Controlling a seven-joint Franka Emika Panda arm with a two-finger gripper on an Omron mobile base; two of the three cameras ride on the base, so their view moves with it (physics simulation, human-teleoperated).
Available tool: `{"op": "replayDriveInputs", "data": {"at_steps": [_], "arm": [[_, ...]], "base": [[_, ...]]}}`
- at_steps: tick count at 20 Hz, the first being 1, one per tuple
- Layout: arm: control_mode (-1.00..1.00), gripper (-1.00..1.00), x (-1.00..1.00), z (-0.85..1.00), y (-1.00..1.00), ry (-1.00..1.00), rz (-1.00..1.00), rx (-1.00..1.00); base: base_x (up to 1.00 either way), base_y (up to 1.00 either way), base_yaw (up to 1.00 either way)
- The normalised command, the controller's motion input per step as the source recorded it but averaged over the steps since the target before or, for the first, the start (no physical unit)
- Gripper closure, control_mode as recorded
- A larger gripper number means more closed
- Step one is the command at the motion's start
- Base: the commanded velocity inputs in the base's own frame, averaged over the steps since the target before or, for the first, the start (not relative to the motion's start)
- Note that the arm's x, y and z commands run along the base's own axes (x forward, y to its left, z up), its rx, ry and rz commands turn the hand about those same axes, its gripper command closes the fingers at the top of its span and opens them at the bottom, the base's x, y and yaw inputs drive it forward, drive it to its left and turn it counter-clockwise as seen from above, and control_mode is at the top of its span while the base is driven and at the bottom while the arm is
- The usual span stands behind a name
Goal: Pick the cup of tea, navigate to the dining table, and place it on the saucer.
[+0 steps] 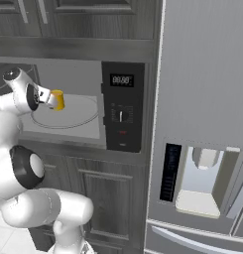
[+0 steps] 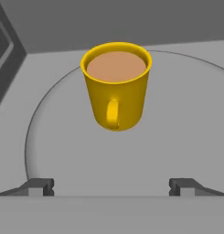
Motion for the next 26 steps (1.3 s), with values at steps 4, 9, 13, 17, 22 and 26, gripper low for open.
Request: {"op": "replayDriveInputs", "data": {"at_steps": [4,9,13,17,22,26], "arm": [[-1.0,-1.0,0.18,-0.47,0.0,-0.12,0.0,0.0],[-1.0,-1.0,0.25,-0.16,0.0,-0.07,0.0,0.0],[-1.0,-1.0,0.06,0.22,0.0,-0.01,0.0,0.0],[-1.0,-1.0,0.0,0.3,0.0,0.0,0.0,0.01],[-1.0,-1.0,0.16,0.01,0.0,-0.01,0.0,0.0],[-1.0,-1.0,0.28,0.0,-0.02,-0.02,0.0,0.0]], "base": [[0.0,0.0,0.0],[0.0,0.0,0.0],[0.0,0.0,0.0],[0.0,0.0,0.0],[0.0,0.0,0.0],[0.0,0.0,0.0]]}}
